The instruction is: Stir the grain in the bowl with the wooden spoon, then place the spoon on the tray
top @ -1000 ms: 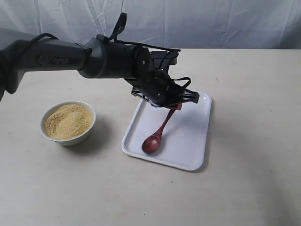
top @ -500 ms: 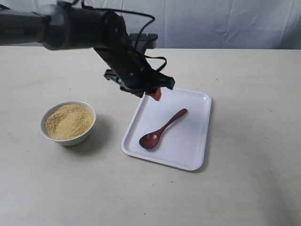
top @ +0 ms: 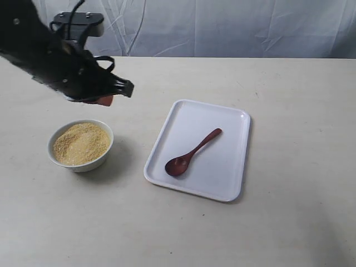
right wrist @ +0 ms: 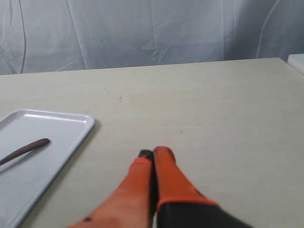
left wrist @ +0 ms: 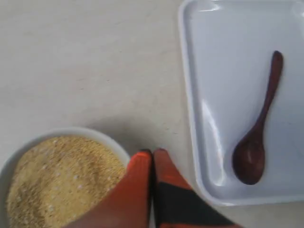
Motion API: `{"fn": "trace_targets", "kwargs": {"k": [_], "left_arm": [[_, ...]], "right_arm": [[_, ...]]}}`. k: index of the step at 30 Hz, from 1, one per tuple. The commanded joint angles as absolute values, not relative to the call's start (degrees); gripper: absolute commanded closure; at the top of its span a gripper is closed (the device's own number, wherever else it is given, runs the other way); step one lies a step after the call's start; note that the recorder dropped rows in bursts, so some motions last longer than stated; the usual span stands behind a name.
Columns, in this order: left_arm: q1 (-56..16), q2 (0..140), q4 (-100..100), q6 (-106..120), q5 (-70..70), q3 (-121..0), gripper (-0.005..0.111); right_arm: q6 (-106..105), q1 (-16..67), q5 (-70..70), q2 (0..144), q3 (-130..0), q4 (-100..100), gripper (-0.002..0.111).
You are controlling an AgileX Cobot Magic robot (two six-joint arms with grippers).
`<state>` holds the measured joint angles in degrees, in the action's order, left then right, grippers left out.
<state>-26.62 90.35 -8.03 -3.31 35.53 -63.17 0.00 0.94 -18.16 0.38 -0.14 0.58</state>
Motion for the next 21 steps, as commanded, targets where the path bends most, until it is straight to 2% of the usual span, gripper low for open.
{"fn": "trace_targets", "kwargs": {"k": [1,5,13,21], "left_arm": [[-21.97,81.85,-8.18,-4.52,27.55,-52.74,0.107],[-18.5,74.59,-6.22,-4.29,21.64,-43.17,0.107],[-18.18,61.76,-5.39,-4.29,6.04,-27.64,0.107],[-18.18,53.27,-5.28,-4.29,2.47,-23.74,0.107]], "right_arm": [[0.0,0.66,-17.51,0.0,0.0,0.49,0.108],[0.0,0.66,-17.51,0.0,0.0,0.49,0.108],[0.0,0.66,-17.51,0.0,0.0,0.49,0.108],[0.0,0.66,-17.51,0.0,0.0,0.49,0.108]]}}
